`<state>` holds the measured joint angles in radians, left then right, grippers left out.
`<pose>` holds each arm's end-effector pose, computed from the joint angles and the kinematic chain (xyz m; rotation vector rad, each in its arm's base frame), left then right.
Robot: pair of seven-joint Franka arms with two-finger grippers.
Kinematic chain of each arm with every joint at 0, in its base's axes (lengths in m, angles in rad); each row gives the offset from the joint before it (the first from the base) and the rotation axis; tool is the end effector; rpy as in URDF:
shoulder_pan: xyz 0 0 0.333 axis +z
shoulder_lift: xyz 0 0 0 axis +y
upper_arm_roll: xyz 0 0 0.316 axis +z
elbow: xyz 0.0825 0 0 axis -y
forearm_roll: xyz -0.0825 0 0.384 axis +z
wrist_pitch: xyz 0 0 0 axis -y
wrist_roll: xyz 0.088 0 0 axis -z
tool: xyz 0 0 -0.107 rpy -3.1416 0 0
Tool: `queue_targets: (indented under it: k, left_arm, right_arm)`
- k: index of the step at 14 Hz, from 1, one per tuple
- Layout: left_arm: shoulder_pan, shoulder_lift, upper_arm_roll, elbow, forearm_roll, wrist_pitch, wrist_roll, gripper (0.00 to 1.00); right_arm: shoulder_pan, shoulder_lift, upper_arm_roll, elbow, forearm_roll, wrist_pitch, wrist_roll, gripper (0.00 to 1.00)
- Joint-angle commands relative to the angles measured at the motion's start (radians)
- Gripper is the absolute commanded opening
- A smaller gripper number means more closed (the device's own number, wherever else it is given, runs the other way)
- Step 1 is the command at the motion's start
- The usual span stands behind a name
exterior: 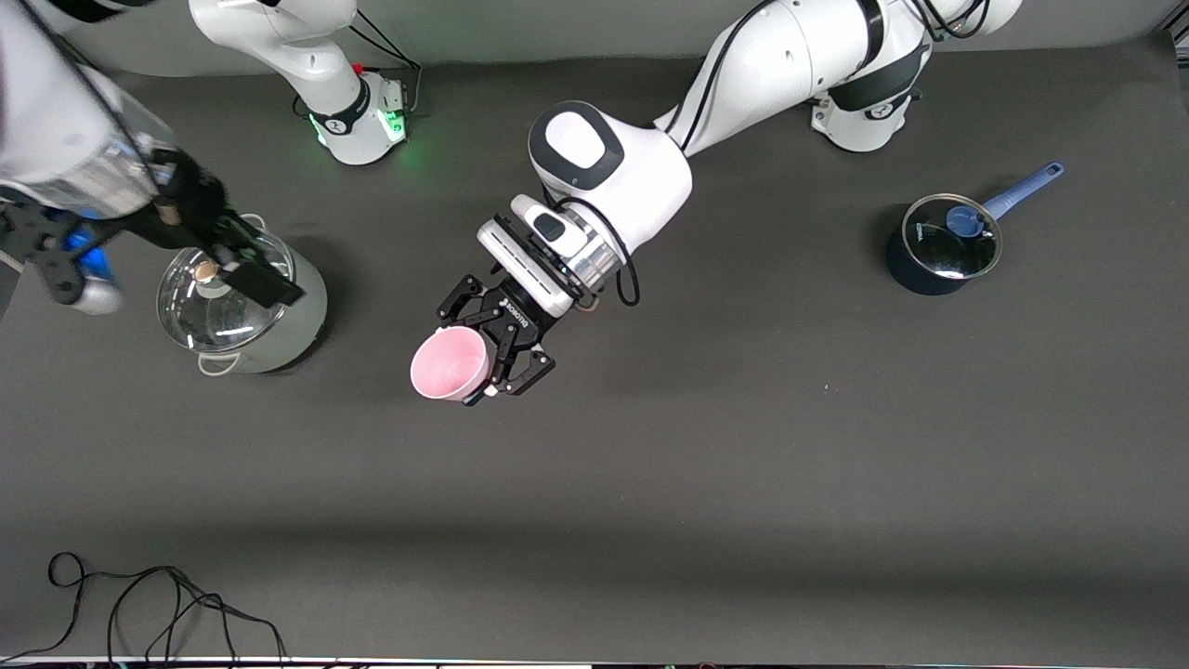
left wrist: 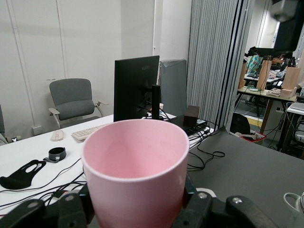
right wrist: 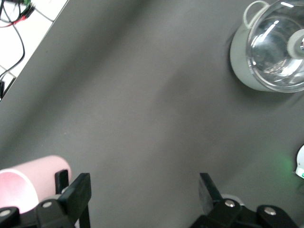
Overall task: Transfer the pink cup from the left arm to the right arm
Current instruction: 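Reach the right gripper to the pink cup rim beside the left gripper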
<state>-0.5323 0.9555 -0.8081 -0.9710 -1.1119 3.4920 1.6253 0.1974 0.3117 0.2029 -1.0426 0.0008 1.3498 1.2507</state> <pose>0.5485 -0.5570 0.4497 1.9270 -0.7712 1.5405 0.5795 0.2165 0.6672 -2.8152 1.2908 0.0694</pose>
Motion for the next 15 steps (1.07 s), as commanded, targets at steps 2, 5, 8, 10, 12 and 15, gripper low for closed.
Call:
queue_targets:
  k: [2,5,8,10,12,15]
  left_arm:
    - [-0.028,-0.007,0.026,0.02,-0.002,0.013,-0.024,0.0]
    - [-0.028,-0.007,0.026,0.02,-0.002,0.013,-0.024,0.0]
    - [-0.028,-0.009,0.026,0.02,-0.002,0.013,-0.024,0.0]
    - [-0.026,-0.007,0.026,0.02,-0.002,0.013,-0.024,0.0]
    - [-0.028,-0.007,0.026,0.02,-0.002,0.013,-0.025,0.0]
    - [-0.028,-0.007,0.026,0.02,-0.002,0.013,-0.025,0.0]
  right_arm:
    - [0.103,0.088,0.0,0.105,-0.064,-0.031,0.039,1.0]
    - [0.129,0.105,0.0,0.145,-0.084,-0.006,0.039,1.0]
    - [0.155,0.119,0.001,0.147,-0.108,0.049,0.039,1.0]
    - [0.178,0.144,0.0,0.148,-0.13,0.089,0.052,1.0]
    - [0.178,0.15,0.0,0.148,-0.131,0.13,0.073,1.0]
    - [0.178,0.171,0.001,0.148,-0.131,0.153,0.073,0.99]
